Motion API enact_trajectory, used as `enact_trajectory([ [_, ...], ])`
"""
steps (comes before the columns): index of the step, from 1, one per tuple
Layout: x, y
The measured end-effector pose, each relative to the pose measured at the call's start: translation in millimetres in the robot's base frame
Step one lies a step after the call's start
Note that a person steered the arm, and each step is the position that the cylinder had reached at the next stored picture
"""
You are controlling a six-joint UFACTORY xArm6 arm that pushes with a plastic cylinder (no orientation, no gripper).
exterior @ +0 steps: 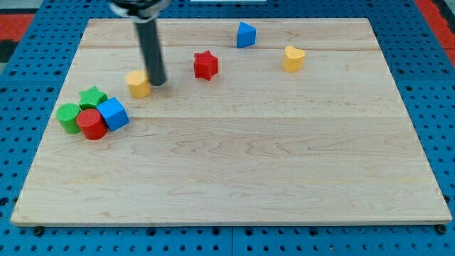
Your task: Push the red star into the yellow hexagon
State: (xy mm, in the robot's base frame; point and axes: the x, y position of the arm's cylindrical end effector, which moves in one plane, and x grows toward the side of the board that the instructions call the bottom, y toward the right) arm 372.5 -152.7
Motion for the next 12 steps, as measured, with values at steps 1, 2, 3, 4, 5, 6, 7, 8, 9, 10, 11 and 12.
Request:
enact_trajectory([
  [1, 7.0, -0.2],
  [2, 10.4, 91.2],
  [3, 2.9, 190.8],
  [4, -40.9, 205.2],
  [5, -79.2, 193.8],
  [6, -68.7, 111.3],
  [7, -39.6, 29.8],
  [8, -38.4, -10.0],
  [9, -57.3, 58.6],
  [10, -60.8, 110.0],
  [11, -36.6, 58.9],
  [12, -1.1, 43.6],
])
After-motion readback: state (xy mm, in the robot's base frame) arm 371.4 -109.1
